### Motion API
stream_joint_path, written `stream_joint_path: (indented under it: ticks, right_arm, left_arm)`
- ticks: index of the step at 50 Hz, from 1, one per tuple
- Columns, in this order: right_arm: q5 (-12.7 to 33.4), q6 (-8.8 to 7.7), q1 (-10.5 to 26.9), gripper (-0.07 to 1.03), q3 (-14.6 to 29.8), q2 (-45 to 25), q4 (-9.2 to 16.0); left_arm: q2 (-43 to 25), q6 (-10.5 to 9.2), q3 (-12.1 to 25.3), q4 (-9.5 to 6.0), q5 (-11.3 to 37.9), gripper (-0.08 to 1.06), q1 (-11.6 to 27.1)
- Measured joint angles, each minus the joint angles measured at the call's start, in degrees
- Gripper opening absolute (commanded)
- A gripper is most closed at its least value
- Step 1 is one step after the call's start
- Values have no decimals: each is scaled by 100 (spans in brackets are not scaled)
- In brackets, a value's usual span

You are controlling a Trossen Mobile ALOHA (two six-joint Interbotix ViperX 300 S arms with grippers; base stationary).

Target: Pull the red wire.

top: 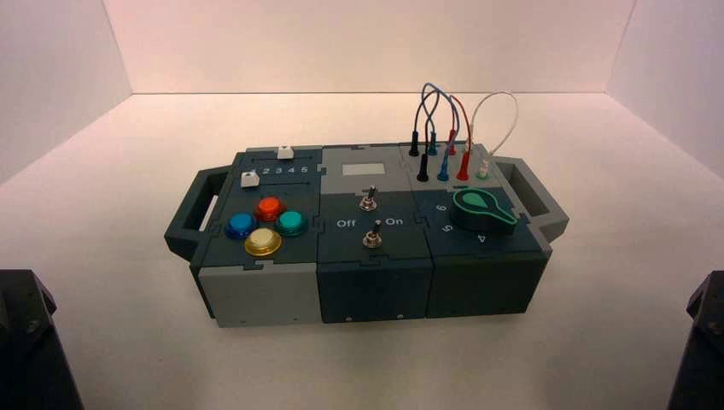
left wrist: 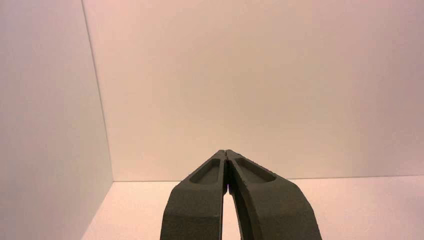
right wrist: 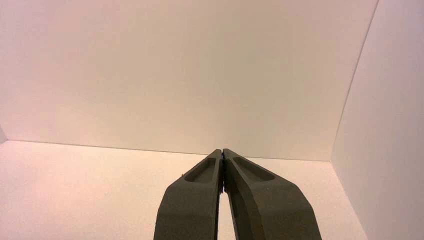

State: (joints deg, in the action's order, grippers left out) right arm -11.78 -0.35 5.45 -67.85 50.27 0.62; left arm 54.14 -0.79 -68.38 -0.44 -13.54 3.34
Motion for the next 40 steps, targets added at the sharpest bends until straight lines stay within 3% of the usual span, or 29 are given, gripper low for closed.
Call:
stream_joint_path:
  ticks: [20,32,37,40]
  right_arm:
    - [88,9,26,-2,9,9,35]
    - [888,9,589,-2,97,-35,158]
    - [1327,18,800,-2,202,-79,413]
    - [1608,18,888,-2,264,-105,712]
  left_arm:
    - [44,0,0,0,123,-3,9]
    - [-35,-9,246,-9,967,-3,378]
    - [-141,-44,360,-18,1362,-3,703]
    - [-193,-88,431,-26,1564,-3,844]
